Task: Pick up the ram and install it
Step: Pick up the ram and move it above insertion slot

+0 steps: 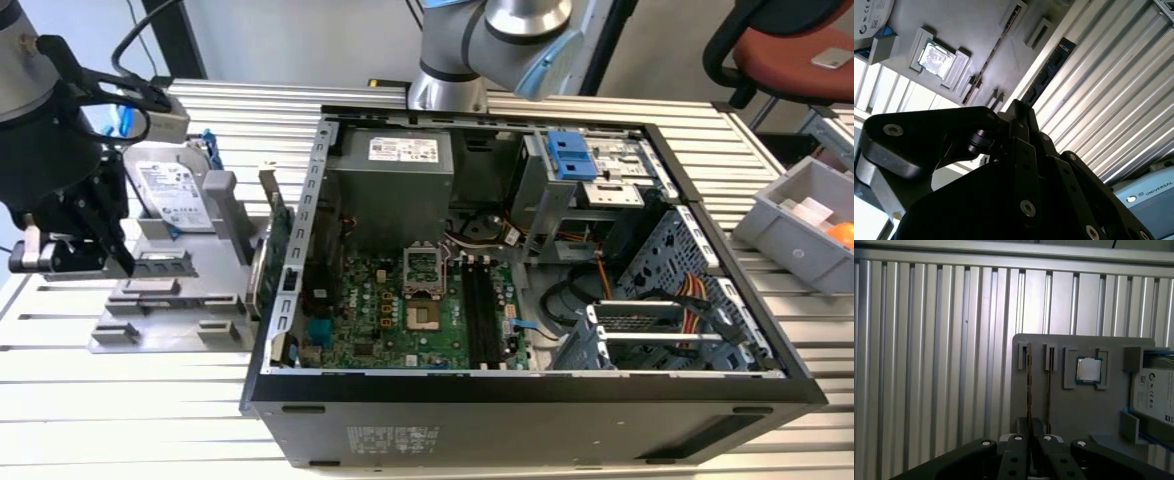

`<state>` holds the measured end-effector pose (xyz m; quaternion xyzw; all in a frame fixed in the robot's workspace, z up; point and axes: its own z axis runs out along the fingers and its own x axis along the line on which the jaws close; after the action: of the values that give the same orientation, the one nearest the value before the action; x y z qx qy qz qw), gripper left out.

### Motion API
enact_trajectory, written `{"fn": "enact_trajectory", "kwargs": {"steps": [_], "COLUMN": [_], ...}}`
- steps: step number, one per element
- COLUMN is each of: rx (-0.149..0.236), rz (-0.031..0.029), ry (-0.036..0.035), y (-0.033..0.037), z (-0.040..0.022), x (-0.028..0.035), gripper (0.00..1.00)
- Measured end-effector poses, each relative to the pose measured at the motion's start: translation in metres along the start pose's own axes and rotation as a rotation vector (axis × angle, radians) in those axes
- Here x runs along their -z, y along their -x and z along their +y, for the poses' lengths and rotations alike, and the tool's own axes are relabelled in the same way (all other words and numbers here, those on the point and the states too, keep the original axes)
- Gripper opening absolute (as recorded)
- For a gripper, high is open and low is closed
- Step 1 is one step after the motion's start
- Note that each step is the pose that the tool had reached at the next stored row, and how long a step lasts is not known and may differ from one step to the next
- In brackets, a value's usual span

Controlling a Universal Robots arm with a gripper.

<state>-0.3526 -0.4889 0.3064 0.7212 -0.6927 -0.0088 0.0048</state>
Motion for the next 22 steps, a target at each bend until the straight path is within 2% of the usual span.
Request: {"fn": "enact_trajectory", "kwargs": {"steps": [5, 10, 22], "rx": [0.000, 0.000, 0.000], "rz": [0.0002, 0.0003, 0.0005], "ry": [-0.0007, -0.0074, -0.0077], "y": [0.0001, 0.0003, 0.0005], "z": [0.0001, 0.0001, 0.0006], "x": [0.0043, 0.0090, 0.0298], "gripper": [0.00, 0.00, 0.00]}}
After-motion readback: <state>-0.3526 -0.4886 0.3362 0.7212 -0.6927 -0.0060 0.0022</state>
